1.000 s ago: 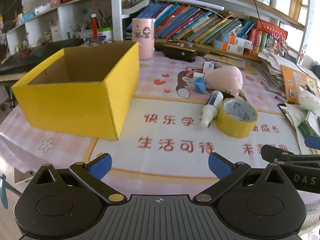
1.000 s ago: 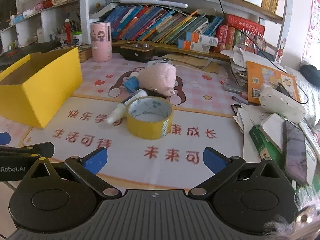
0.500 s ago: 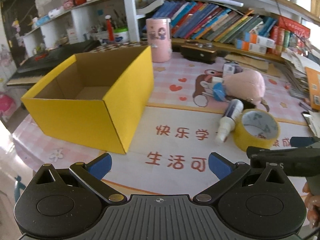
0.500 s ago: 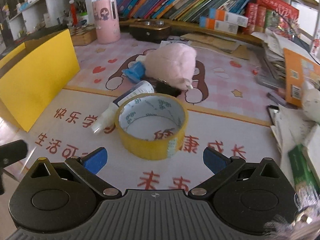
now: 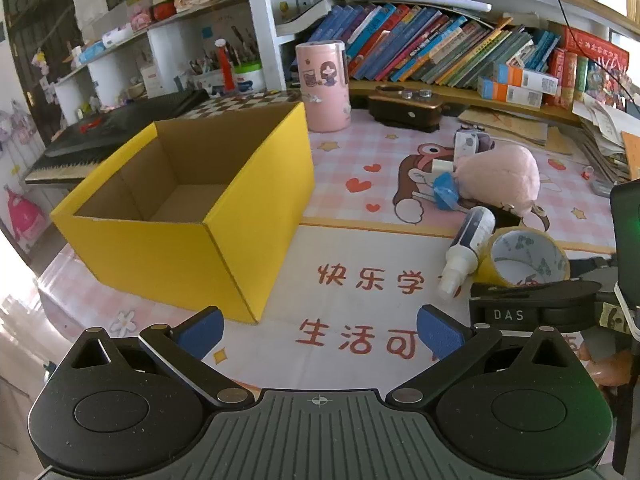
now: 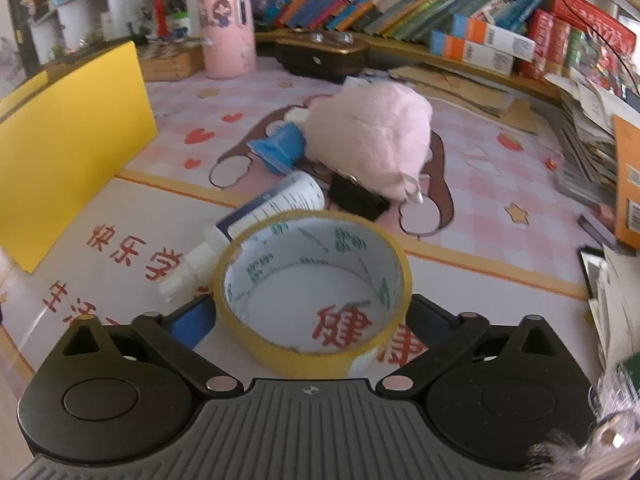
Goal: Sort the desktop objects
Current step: 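Move the left tool to the white spray bottle while the right tool approaches the yellow tape roll, then close the left tool on the spray bottle while the right tool grips the tape roll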
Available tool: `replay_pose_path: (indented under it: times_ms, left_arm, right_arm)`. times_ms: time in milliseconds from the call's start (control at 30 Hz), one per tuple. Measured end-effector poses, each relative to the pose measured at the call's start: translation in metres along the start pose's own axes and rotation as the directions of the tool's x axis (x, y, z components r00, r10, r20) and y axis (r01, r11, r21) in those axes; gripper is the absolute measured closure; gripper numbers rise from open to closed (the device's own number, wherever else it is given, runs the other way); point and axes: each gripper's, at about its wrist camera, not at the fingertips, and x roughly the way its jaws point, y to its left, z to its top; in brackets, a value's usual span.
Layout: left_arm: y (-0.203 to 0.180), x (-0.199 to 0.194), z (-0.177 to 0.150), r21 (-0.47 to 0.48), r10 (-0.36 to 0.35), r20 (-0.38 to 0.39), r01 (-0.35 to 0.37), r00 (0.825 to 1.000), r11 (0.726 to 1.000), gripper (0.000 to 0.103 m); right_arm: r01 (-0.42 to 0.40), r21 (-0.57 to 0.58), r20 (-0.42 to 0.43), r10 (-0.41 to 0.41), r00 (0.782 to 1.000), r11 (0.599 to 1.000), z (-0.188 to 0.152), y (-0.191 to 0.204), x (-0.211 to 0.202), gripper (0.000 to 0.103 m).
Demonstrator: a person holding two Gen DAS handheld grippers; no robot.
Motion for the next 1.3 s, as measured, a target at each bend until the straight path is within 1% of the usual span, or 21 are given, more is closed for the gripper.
replay_pose_path:
  times_ms: [100,200,300,433,533,600,633,667,733,767,900,967,1100,1200,1300]
  left_arm:
    - [-0.009,0.004,0.004,0.025,-0.026,-0.001,0.026,1.000,0.999,0.000]
    - [-0.021,0.008,0.009,0.061,-0.068,0.003,0.068,0.998,0.996,0.000]
    - [-0.034,0.016,0.014,0.083,-0.113,-0.005,0.113,0.994,0.990,0.000]
    - [-0.053,0.036,0.023,0.104,-0.190,-0.039,0.193,0.981,0.976,0.000]
    - [-0.069,0.050,0.031,0.144,-0.236,-0.006,0.234,0.972,0.961,0.002]
    - [-0.082,0.061,0.038,0.191,-0.258,0.008,0.251,0.966,0.949,0.008]
    - [-0.087,0.066,0.041,0.209,-0.267,0.002,0.260,0.964,0.943,0.017]
    - [-0.092,0.074,0.045,0.226,-0.275,-0.016,0.271,0.961,0.936,0.032]
    - [-0.102,0.092,0.050,0.237,-0.273,-0.059,0.279,0.960,0.930,0.049]
    - [-0.105,0.099,0.052,0.236,-0.269,-0.069,0.278,0.961,0.931,0.053]
    - [-0.114,0.120,0.053,0.258,-0.266,-0.104,0.284,0.958,0.923,0.064]
    - [-0.117,0.124,0.052,0.266,-0.270,-0.096,0.286,0.958,0.921,0.065]
    - [-0.113,0.125,0.051,0.241,-0.287,-0.092,0.300,0.954,0.923,0.067]
    - [-0.106,0.125,0.054,0.187,-0.300,-0.111,0.317,0.947,0.930,0.072]
    - [-0.093,0.117,0.055,0.106,-0.336,-0.112,0.347,0.935,0.932,0.072]
  right_arm:
    - [-0.017,-0.004,-0.001,0.017,1.000,1.000,0.001,-0.008,-0.004,0.013]
    - [-0.021,0.009,0.019,0.021,1.000,1.000,0.001,-0.020,-0.018,0.013]
    - [0.003,0.033,0.047,-0.004,0.999,0.999,0.000,-0.037,-0.037,0.013]
    - [0.052,0.069,0.067,-0.057,0.996,0.996,-0.005,-0.059,-0.058,0.013]
    - [0.072,0.075,0.082,-0.078,0.994,0.995,-0.009,-0.070,-0.070,0.012]
    - [0.084,0.076,0.090,-0.090,0.992,0.994,-0.012,-0.075,-0.076,0.012]
    - [0.089,0.075,0.093,-0.096,0.991,0.993,-0.013,-0.078,-0.078,0.012]
    - [0.093,0.075,0.093,-0.100,0.991,0.993,-0.015,-0.080,-0.079,0.012]
    - [0.096,0.077,0.092,-0.103,0.990,0.992,-0.017,-0.084,-0.081,0.012]
    - [0.097,0.076,0.092,-0.104,0.990,0.992,-0.018,-0.086,-0.081,0.012]
    - [0.096,0.070,0.094,-0.102,0.990,0.993,-0.020,-0.088,-0.082,0.013]
    - [0.091,0.063,0.093,-0.096,0.991,0.994,-0.021,-0.089,-0.083,0.013]
    - [0.078,0.054,0.083,-0.082,0.993,0.995,-0.024,-0.090,-0.082,0.013]
    - [0.076,0.041,0.086,-0.080,0.993,0.996,-0.023,-0.087,-0.083,0.013]
    - [0.070,0.030,0.090,-0.072,0.993,0.997,-0.022,-0.083,-0.083,0.013]
